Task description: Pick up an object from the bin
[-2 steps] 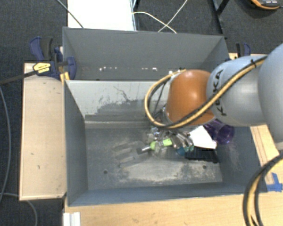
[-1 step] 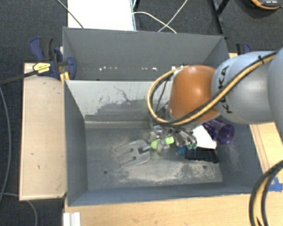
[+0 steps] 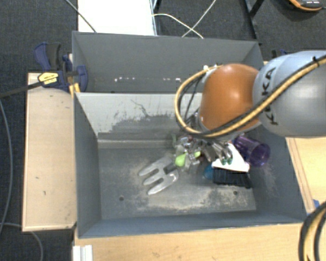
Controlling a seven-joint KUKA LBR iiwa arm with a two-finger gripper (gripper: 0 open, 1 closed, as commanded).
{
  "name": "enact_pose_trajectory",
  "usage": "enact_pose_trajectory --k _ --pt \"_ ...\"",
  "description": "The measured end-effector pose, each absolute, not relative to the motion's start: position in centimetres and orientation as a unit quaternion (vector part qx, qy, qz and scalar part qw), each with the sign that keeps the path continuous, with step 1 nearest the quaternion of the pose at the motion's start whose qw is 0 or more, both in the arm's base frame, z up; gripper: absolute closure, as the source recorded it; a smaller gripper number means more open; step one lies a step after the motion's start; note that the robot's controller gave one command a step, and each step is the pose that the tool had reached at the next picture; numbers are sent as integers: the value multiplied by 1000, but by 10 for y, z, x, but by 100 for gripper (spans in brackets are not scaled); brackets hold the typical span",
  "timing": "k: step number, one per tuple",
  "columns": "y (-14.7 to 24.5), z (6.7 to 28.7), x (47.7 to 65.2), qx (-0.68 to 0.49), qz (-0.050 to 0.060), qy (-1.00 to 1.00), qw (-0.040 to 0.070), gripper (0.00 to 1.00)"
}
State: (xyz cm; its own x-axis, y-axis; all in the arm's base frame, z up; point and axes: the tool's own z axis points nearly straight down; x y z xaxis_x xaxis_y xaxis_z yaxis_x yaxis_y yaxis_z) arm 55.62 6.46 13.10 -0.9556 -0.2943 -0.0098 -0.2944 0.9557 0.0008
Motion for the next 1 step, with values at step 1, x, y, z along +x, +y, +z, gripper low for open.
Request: enact_pose_trajectory --k 1 --pt "65 147 558 -148 1 989 8 100"
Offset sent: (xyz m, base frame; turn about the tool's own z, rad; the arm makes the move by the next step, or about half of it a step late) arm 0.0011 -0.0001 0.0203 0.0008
